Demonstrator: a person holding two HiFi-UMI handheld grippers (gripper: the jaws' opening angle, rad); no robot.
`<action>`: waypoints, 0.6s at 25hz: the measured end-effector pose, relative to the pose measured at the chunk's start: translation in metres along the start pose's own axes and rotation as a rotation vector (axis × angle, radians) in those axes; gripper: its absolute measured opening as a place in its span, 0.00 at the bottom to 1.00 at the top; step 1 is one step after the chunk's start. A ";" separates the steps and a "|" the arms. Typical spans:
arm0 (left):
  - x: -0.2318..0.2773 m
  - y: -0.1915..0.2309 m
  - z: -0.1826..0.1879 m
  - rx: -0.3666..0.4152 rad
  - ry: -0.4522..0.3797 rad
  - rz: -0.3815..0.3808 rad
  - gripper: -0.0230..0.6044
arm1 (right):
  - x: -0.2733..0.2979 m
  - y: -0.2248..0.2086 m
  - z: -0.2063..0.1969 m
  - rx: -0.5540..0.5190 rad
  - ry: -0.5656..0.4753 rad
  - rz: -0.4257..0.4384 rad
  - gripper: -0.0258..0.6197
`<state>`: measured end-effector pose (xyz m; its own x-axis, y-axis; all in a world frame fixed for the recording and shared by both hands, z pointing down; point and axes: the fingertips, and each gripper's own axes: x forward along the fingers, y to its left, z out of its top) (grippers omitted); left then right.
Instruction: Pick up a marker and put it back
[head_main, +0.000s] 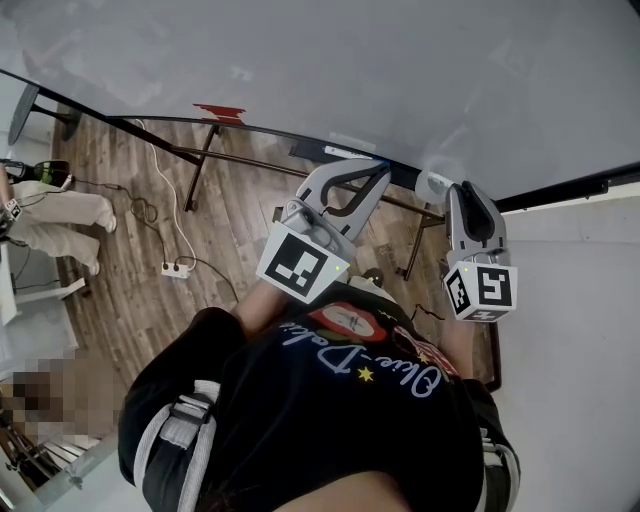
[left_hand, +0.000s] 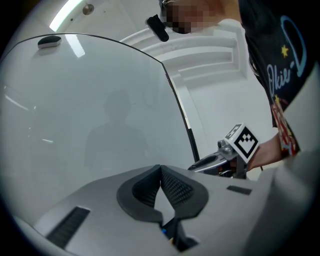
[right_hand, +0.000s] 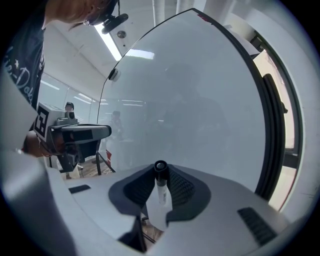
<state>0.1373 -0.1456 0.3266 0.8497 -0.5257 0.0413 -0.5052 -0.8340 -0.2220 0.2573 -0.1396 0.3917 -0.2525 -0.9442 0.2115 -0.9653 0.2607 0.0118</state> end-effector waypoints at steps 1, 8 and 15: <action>0.000 0.001 0.000 0.000 -0.001 0.000 0.04 | -0.001 0.000 0.002 -0.003 -0.002 -0.002 0.15; -0.001 0.007 0.000 -0.003 -0.007 0.013 0.04 | -0.004 0.002 0.021 -0.020 -0.028 0.003 0.15; -0.002 0.010 0.001 0.001 -0.011 0.020 0.04 | -0.010 0.003 0.038 -0.036 -0.054 0.005 0.15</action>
<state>0.1304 -0.1529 0.3235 0.8409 -0.5406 0.0259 -0.5222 -0.8230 -0.2236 0.2542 -0.1373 0.3530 -0.2611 -0.9523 0.1583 -0.9614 0.2713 0.0467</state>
